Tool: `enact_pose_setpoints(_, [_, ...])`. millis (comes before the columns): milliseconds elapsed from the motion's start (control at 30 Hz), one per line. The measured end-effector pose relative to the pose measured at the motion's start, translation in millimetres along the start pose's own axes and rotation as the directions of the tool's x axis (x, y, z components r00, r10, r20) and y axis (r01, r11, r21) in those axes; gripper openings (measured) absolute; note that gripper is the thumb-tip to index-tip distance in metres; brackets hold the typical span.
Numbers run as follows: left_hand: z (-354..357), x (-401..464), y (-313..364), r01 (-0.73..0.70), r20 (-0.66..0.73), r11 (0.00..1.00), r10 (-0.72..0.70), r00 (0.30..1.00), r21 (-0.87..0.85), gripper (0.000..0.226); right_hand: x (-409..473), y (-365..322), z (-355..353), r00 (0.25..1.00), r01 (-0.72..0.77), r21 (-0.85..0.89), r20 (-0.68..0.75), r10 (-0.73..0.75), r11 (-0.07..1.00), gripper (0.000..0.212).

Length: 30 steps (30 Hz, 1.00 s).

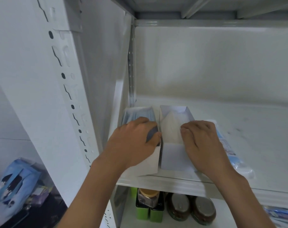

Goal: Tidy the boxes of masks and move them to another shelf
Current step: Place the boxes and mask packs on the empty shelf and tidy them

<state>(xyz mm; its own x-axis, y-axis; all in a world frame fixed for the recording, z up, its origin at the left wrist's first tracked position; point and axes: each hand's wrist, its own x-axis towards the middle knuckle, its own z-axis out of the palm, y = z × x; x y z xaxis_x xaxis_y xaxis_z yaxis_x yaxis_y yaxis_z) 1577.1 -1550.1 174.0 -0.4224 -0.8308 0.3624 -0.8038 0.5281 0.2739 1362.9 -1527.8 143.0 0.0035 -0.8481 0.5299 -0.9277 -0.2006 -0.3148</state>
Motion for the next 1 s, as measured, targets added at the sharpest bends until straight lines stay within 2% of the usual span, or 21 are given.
enact_pose_setpoints(67, [-5,3,-2,-0.036,0.061,0.998,0.039,0.997,-0.059,0.030,-1,0,-2,0.999,-0.030,0.010,0.038,0.030,0.999,0.062])
enact_pose_setpoints(167, [-6,4,-9,-0.059,0.042,0.996,0.062,0.997,-0.068,0.027,-2,0,-3,0.996,-0.078,0.007,0.051,0.078,0.997,0.070])
enact_pose_setpoints(267, [-5,4,-15,-0.078,-0.037,0.995,0.075,0.996,-0.062,0.025,-2,0,-3,0.997,-0.046,-0.020,0.063,0.048,0.999,0.061])
enact_pose_setpoints(400, [-4,2,-18,-0.026,-0.195,0.999,0.021,0.981,-0.022,0.038,-5,2,1,0.999,-0.037,0.037,0.015,0.036,0.999,0.038])
enact_pose_setpoints(567, [-12,0,-23,0.164,-0.077,0.984,-0.158,0.984,0.070,0.058,-4,4,7,0.998,0.001,0.085,-0.056,0.003,0.996,0.038])
enact_pose_setpoints(700, [-13,1,-18,0.148,-0.067,0.986,-0.142,0.988,0.078,0.056,-5,2,6,0.997,0.006,0.111,-0.076,0.003,0.994,0.039])
enact_pose_setpoints(800, [-9,1,-11,0.151,0.023,0.987,-0.152,0.988,0.049,0.058,-4,2,5,0.996,0.021,0.104,-0.093,-0.012,0.994,0.037])
enact_pose_setpoints(1000, [-13,9,-20,0.164,-0.033,0.986,-0.165,0.986,-0.032,0.028,-3,1,6,0.999,-0.018,0.067,-0.040,0.021,0.998,0.047])
